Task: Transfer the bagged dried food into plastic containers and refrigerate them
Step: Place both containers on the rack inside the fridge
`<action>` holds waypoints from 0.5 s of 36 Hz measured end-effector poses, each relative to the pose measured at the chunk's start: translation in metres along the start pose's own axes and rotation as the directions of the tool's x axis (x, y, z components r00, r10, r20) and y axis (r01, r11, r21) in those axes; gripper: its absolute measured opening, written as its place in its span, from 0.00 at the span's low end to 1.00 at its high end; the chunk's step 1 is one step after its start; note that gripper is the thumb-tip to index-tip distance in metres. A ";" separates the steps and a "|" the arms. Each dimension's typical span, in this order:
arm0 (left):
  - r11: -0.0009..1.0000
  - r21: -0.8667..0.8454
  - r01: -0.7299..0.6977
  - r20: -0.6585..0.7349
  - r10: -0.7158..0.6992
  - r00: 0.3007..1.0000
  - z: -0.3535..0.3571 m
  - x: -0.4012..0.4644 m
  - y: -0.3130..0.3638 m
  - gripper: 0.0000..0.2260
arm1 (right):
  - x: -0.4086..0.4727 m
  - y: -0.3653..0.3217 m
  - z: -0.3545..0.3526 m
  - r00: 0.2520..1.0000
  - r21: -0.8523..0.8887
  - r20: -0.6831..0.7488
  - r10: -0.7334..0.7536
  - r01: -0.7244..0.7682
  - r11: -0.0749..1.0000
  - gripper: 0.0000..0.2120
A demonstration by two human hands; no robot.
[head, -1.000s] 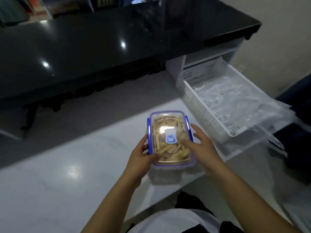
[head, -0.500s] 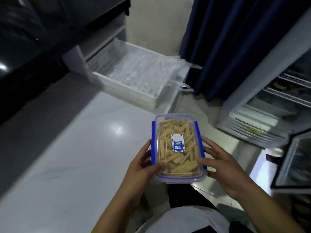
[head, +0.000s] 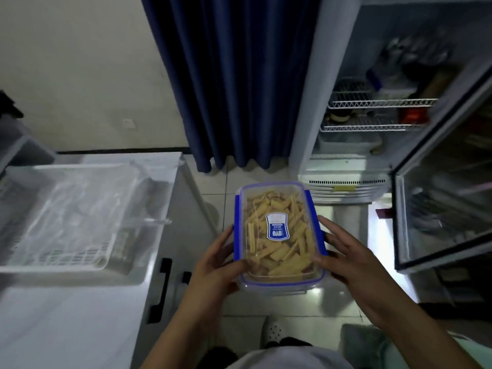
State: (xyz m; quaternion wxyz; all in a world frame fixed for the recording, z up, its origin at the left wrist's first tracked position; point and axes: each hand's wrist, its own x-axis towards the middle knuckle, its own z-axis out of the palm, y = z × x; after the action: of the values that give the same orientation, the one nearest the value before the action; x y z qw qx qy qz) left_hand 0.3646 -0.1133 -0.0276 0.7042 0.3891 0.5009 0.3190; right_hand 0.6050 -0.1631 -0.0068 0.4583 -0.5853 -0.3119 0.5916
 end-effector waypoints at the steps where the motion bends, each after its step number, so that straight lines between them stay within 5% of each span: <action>1: 1.000 0.011 -0.002 -0.003 0.002 1.000 0.006 0.011 0.005 0.31 | 0.008 -0.004 -0.006 1.000 0.001 0.001 -0.009 0.009 1.000 0.32; 18: 0.986 0.161 0.041 0.195 -0.073 0.978 0.119 0.225 0.081 0.24 | 0.144 -0.060 -0.103 0.962 0.104 -0.273 -0.008 0.037 0.994 0.30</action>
State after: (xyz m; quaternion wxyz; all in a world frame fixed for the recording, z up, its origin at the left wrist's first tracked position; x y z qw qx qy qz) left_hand 0.5398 0.0883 -0.0372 0.7273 0.4586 0.4618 0.2176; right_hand 0.7317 -0.0268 -0.0238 0.5345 -0.6319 -0.2201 0.5163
